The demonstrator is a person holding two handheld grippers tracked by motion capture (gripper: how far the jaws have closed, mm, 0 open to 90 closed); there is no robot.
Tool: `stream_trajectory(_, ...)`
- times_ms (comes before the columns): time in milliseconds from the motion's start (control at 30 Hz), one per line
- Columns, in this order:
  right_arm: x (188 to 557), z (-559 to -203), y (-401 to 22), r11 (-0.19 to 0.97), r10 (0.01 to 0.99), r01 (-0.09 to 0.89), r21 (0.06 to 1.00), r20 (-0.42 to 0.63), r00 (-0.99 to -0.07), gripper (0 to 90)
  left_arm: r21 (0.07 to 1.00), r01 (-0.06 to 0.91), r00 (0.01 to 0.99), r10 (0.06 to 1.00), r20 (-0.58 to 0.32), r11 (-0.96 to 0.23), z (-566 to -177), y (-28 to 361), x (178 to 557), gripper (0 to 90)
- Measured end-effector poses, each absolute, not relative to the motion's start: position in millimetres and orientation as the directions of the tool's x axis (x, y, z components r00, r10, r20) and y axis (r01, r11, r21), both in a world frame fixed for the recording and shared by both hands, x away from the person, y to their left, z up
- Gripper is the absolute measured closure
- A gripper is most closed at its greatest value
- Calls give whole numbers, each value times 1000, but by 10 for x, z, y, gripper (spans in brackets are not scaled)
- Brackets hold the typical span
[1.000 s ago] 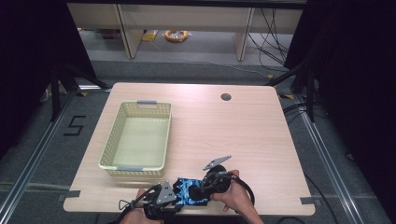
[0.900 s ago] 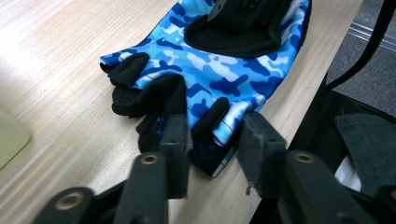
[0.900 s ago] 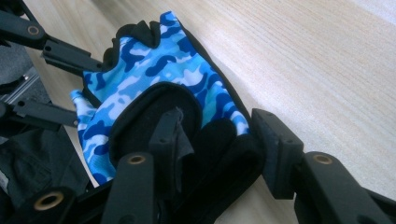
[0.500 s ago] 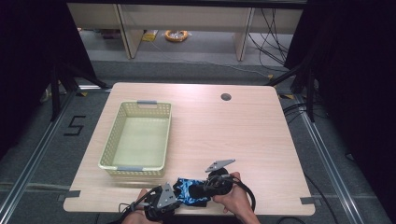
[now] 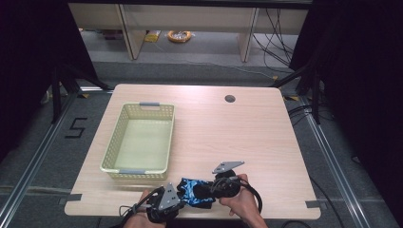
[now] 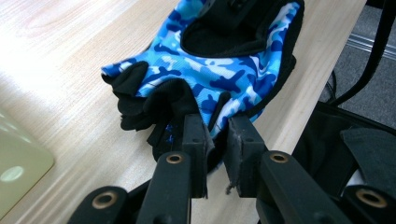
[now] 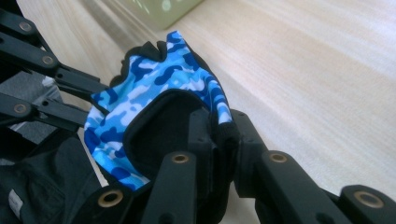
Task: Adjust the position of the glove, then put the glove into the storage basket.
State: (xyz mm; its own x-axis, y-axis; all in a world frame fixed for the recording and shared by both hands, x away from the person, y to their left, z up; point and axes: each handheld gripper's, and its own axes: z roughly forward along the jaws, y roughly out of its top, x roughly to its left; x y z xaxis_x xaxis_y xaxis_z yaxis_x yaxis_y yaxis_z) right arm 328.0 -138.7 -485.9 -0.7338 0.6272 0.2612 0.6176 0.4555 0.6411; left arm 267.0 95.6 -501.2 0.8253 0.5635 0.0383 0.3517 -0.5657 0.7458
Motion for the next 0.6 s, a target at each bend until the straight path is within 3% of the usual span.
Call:
stream_trajectory(467,3259,-4840,-1379,453,630,601,658,241,-738,812,730,341,835,548,55,-593,-5043,968,2681,793)
stream_trajectory(600,3271,-4853,-1393,467,630,599,650,231,-742,811,709,347,839,541,59,-615,-5083,975,2718,706)
